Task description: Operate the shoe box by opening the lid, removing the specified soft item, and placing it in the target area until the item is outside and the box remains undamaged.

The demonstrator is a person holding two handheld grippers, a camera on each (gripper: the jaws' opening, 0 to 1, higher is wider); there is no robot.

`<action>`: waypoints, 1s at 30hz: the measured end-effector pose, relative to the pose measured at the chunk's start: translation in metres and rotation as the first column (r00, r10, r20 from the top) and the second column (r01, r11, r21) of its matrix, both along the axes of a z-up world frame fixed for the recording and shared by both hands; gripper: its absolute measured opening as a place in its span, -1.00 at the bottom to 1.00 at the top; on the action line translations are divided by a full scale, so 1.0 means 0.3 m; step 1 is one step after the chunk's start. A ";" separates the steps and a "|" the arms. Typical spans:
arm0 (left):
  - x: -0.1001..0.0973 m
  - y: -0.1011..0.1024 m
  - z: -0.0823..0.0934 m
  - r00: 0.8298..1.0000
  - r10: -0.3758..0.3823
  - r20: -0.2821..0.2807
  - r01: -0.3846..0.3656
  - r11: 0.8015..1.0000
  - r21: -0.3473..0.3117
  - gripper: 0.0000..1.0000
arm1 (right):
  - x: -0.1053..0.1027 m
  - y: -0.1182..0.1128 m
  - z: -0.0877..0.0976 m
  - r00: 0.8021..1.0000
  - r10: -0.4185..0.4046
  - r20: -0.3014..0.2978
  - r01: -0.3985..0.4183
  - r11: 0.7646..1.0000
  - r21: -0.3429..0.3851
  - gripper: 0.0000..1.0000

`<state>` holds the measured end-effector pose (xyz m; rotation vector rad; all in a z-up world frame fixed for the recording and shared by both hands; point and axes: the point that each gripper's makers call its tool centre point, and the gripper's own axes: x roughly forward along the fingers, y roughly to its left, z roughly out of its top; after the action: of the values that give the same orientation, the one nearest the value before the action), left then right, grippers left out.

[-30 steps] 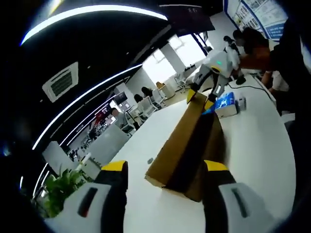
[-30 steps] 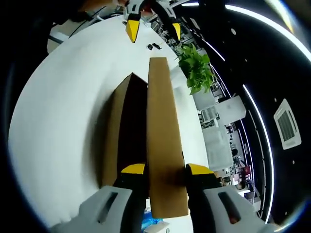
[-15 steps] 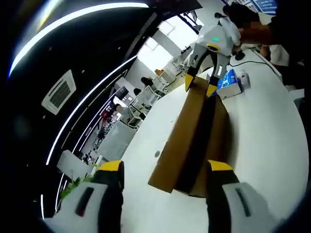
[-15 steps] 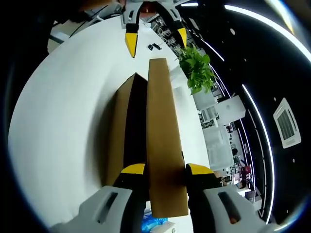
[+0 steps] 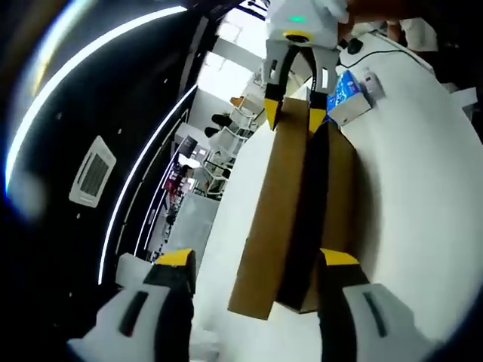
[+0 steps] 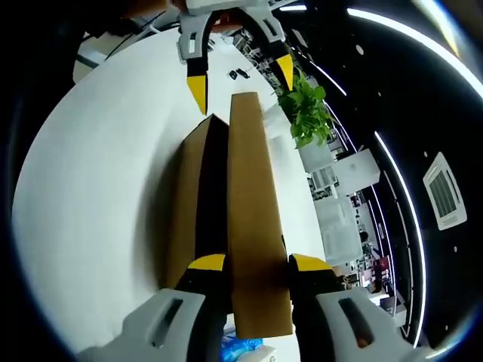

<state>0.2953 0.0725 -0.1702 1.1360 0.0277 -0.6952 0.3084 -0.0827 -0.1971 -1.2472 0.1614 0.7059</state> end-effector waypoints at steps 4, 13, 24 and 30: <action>0.014 -0.001 -0.014 1.000 0.009 0.010 -0.009 1.000 0.023 0.32 | -0.002 0.001 -0.005 1.000 0.001 0.003 -0.001 1.000 -0.002 -0.39; 0.020 -0.001 -0.026 0.999 0.006 0.041 -0.009 0.998 0.068 0.22 | -0.014 0.004 -0.024 1.000 -0.001 0.016 0.001 1.000 -0.007 -0.39; 0.024 -0.002 -0.052 0.998 0.010 0.061 -0.016 0.995 0.096 0.07 | -0.025 0.007 -0.035 1.000 -0.003 0.027 0.003 1.000 -0.005 -0.39; 0.038 0.008 -0.062 0.997 0.017 0.076 -0.027 0.992 0.127 -0.05 | -0.031 0.008 -0.037 1.000 0.001 0.029 0.000 1.000 -0.015 -0.39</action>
<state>0.3068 0.0749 -0.1890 1.2824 0.0217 -0.6382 0.2990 -0.0803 -0.2083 -1.2712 0.1421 0.6877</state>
